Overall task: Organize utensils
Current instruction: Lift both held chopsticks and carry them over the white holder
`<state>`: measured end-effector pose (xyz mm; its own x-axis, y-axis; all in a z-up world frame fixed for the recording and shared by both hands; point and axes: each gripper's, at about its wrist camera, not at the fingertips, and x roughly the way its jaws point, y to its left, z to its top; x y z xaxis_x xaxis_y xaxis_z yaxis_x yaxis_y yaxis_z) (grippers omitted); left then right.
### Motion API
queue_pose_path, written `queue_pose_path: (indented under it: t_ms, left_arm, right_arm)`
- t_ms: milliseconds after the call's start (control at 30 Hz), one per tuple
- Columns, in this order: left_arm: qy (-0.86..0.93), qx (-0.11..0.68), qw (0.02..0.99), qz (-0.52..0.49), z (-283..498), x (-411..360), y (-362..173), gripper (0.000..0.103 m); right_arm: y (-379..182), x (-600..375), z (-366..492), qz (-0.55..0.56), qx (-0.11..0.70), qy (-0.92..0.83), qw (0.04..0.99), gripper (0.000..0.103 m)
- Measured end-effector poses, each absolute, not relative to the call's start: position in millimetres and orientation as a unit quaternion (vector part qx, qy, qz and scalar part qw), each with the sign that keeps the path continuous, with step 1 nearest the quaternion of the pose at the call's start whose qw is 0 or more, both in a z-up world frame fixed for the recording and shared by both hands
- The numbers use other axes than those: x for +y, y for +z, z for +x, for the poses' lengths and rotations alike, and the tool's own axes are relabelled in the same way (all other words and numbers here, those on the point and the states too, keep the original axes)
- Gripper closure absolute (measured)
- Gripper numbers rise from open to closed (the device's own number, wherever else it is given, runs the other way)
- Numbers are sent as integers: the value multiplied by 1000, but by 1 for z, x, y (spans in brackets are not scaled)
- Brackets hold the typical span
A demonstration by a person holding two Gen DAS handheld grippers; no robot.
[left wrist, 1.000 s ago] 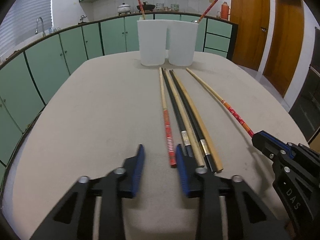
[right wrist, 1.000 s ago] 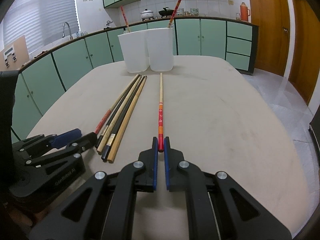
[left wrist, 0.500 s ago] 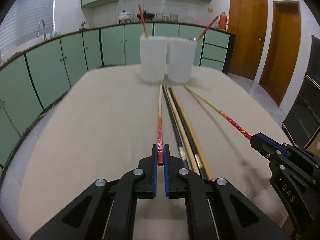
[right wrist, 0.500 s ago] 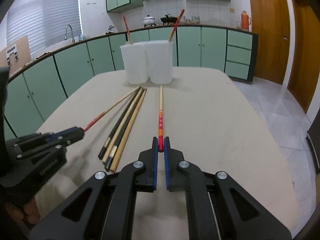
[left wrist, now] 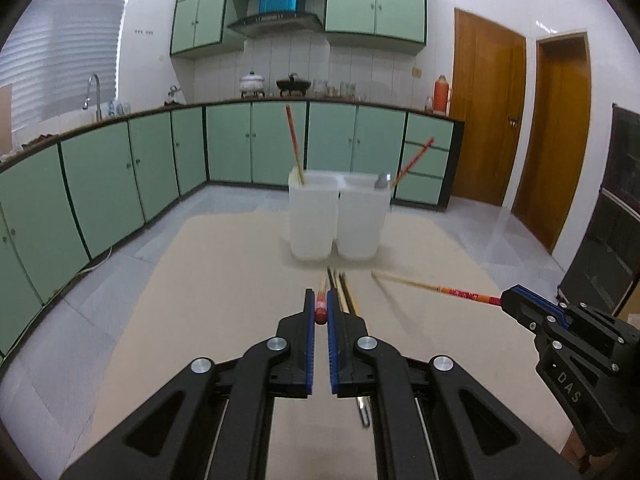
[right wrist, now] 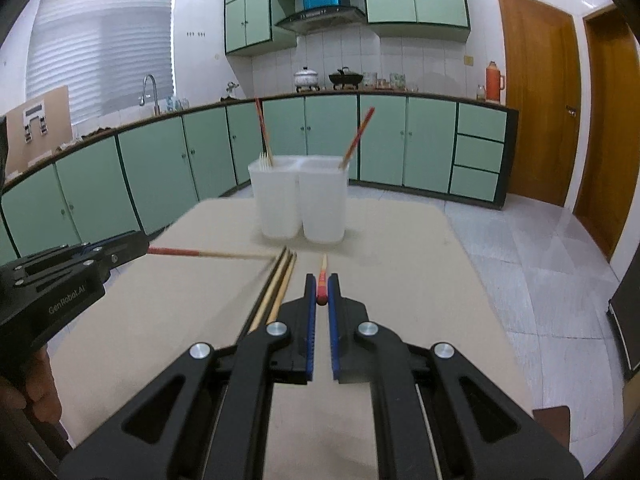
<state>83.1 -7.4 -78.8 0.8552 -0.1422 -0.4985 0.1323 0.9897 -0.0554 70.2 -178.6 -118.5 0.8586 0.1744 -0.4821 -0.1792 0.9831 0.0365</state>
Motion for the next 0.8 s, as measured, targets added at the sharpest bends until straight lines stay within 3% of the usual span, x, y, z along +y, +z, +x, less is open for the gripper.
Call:
queue_pose_path:
  t_ms: [800]
  left_arm:
    - [-109, 180, 977, -24, 112, -5, 7, 98]
  right_arm:
    - [-3, -194, 130, 33, 231, 171, 957, 98]
